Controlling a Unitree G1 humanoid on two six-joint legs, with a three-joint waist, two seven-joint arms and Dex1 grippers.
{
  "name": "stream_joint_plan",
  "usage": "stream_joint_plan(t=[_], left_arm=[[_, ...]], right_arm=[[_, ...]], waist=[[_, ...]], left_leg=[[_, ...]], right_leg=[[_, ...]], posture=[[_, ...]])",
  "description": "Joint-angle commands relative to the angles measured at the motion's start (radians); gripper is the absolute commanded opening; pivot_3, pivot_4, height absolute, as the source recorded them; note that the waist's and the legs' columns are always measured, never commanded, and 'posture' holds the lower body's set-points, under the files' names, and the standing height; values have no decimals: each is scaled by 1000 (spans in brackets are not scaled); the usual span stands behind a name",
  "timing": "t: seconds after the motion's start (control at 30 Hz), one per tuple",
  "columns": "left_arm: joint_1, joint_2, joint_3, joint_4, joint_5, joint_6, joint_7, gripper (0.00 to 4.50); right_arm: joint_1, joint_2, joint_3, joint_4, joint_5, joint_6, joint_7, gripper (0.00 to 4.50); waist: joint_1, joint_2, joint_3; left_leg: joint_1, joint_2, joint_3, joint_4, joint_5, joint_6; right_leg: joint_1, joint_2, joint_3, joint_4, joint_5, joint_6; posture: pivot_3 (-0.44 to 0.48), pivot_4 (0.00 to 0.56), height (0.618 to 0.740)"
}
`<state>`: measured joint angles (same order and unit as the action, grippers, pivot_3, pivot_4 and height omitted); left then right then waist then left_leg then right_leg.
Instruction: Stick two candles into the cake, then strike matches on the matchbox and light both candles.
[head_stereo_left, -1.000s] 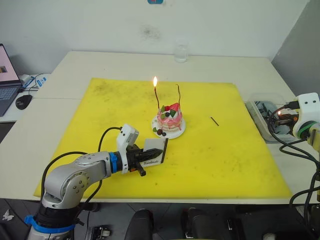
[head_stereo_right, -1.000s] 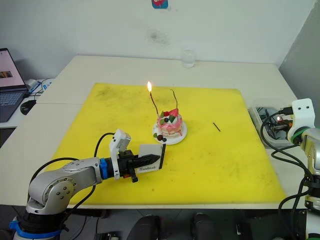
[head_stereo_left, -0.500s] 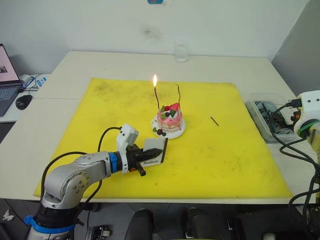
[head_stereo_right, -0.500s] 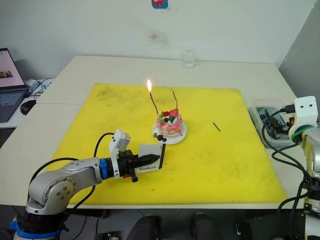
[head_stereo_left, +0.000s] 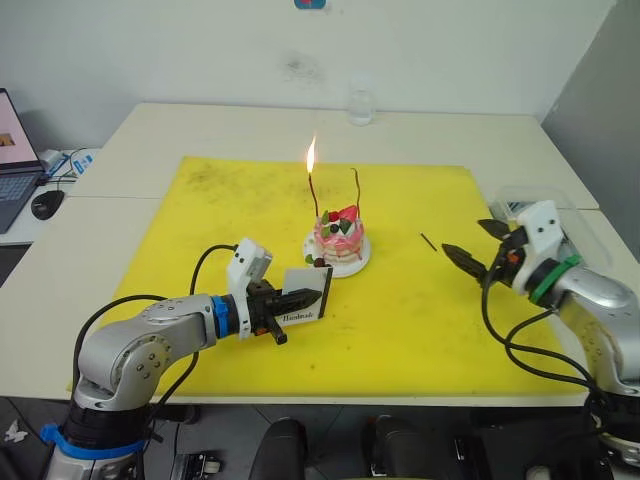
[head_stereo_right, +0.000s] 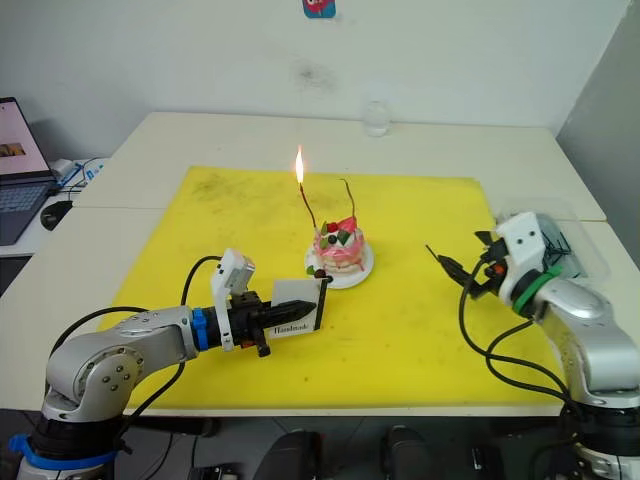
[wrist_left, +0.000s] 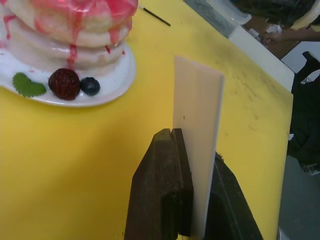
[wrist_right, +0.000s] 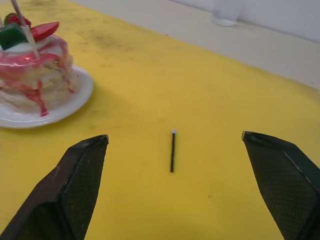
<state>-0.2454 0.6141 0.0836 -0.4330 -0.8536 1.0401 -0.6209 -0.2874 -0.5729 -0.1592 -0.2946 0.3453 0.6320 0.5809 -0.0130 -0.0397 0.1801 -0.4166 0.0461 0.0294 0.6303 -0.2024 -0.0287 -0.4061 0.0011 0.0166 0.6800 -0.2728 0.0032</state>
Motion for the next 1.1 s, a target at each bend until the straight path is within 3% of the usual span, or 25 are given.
stream_joint_plan(t=[0.03,0.23,0.5,0.6,0.9,1.1], left_arm=[[-23,10,15,-15,-13,-2,-3,0],[-37,12,15,-17,-17,5,3,0],[-43,7,17,-32,-32,20,23,0],[-46,9,18,-31,-34,26,26,0],[-48,11,17,-24,-28,27,19,0],[-34,26,38,-32,-45,34,7,0]], right_arm=[[-62,37,55,101,-64,-104,-32,4482],[-186,135,115,393,-145,-224,-82,4482],[-222,187,128,550,-201,-299,-136,4482],[-216,196,132,537,-205,-282,-143,3551],[-207,206,150,508,-227,-246,-154,168],[-205,203,156,451,-218,-225,-139,45]], waist=[[-3,0,0],[-10,0,0],[-12,0,0],[-13,0,0],[-13,0,0],[-13,0,0]], left_leg=[[0,0,0,0,0,0],[-1,0,-1,-1,0,0],[0,0,0,-1,0,0],[0,1,-1,-1,0,0],[0,0,0,0,0,0],[0,1,0,0,0,0]], right_leg=[[0,0,0,0,0,0],[0,0,-1,0,0,0],[0,0,0,0,0,0],[0,0,0,1,0,0],[0,0,0,1,0,0],[0,0,0,1,0,0]], posture=[[0,150,740],[0,150,740],[0,150,740],[0,150,740],[0,150,740],[0,150,740]])
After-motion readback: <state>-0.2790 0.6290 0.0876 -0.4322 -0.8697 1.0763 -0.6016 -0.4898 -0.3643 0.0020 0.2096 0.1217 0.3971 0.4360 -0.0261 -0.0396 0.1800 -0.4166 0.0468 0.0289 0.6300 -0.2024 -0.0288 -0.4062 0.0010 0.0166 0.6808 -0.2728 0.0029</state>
